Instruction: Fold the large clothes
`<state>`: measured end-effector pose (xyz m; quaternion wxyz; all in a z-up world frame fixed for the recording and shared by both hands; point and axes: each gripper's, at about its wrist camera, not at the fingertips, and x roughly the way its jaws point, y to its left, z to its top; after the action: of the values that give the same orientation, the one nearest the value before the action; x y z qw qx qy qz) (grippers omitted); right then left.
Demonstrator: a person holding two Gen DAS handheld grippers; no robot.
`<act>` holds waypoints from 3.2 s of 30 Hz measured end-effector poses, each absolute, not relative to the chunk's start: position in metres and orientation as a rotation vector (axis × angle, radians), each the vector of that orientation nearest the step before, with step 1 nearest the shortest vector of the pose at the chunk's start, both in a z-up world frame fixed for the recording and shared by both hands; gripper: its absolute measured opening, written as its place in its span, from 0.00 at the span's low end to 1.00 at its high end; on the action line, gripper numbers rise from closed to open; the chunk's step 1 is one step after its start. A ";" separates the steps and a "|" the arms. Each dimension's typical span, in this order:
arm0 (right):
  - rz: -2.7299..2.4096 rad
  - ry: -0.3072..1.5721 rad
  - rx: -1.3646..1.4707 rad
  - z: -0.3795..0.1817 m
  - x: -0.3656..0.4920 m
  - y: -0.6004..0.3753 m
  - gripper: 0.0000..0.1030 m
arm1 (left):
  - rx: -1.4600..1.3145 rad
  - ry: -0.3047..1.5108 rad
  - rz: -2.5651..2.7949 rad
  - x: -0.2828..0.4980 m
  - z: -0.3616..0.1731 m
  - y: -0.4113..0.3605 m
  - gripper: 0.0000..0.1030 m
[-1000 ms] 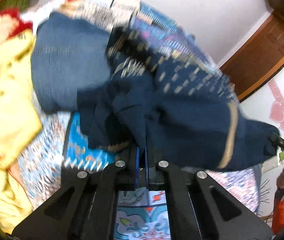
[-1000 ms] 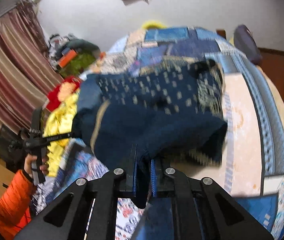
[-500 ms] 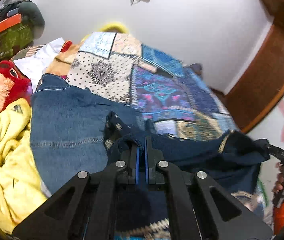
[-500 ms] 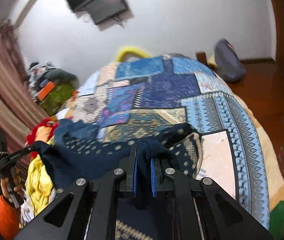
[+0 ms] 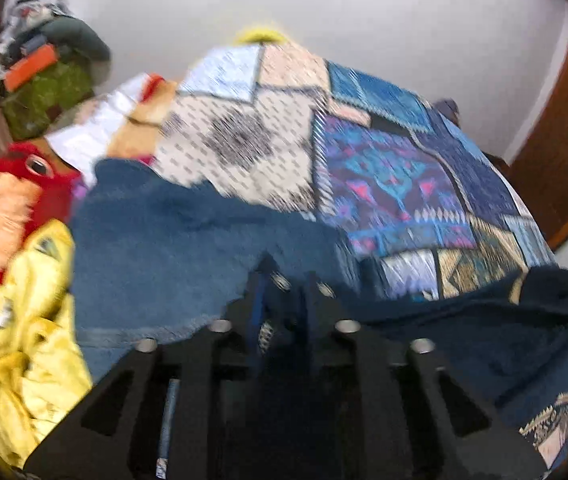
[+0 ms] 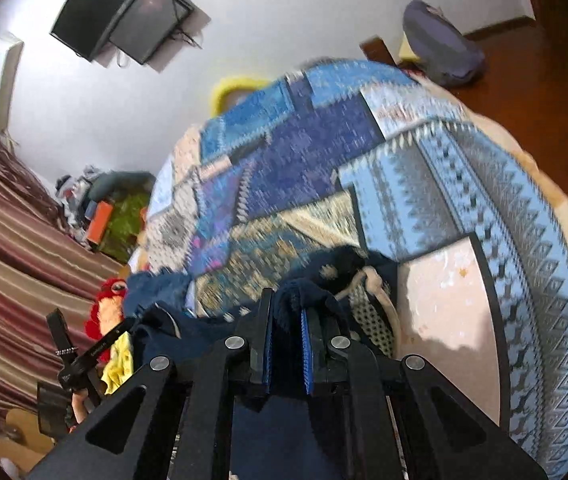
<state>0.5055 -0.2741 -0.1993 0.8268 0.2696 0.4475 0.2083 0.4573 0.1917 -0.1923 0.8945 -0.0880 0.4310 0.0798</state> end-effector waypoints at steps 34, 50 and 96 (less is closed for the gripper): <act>0.314 0.960 0.118 -0.154 0.462 -0.296 0.08 | 0.048 1.005 0.087 0.434 -0.254 0.096 0.85; 0.410 0.968 -0.341 -0.249 0.419 -0.125 0.08 | -0.027 1.017 0.124 0.432 -0.260 0.132 0.86; 0.374 0.926 -0.127 -0.200 0.380 -0.164 1.00 | -0.982 0.940 -0.055 0.333 -0.308 0.175 0.85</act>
<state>0.3801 -0.1642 -0.1998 0.8759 -0.0609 0.4437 0.1794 0.3333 0.1752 -0.3084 0.7775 -0.4540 0.4346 -0.0253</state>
